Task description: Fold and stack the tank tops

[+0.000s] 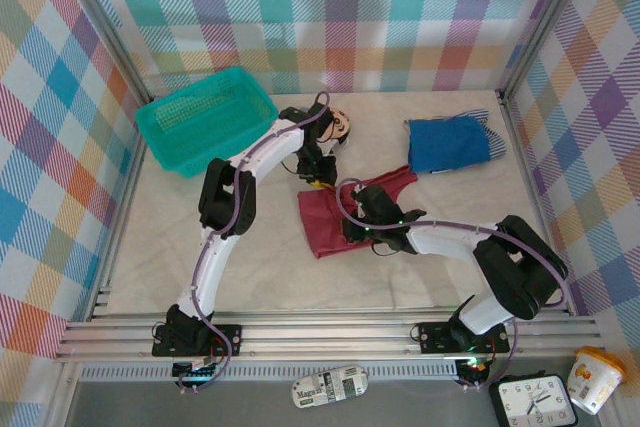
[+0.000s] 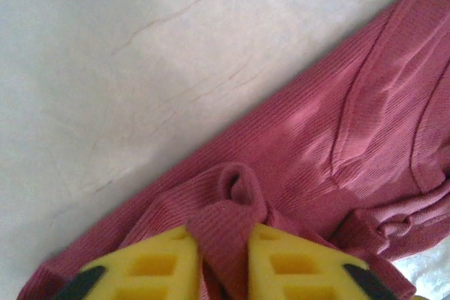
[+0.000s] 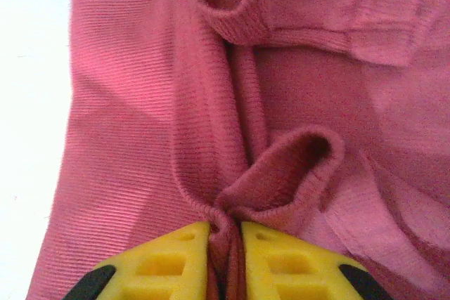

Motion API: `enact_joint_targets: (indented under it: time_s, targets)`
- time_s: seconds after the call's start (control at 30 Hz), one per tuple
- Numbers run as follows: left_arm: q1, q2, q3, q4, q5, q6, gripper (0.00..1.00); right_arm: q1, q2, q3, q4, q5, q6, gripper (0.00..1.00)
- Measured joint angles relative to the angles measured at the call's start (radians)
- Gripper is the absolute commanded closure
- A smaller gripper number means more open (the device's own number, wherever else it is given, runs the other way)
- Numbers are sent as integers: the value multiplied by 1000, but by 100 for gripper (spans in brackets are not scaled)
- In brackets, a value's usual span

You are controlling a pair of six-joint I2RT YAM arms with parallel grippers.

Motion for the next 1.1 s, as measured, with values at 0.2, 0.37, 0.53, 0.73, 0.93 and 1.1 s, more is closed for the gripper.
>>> enact_joint_targets:
  time_s: [0.2,0.37,0.53,0.73,0.93,1.1]
  targets:
    - [0,1,39,42,5,-2,62,-9,-30,0,-101,77,67,73]
    - [0,-9,56,50,-30,11,59,-50,-116,-11,-191,157,114,69]
    - [0,-64,51,9,-95,50,58,-109,-169,-19,-258,185,97,66]
    - [21,-253,-220,19,-136,61,57,-80,-209,-22,-186,107,-65,54]
    - [85,-315,-452,101,-86,58,57,77,-104,32,-79,34,-251,52]
    - [110,-299,-508,149,-36,58,58,163,73,165,-80,16,-415,47]
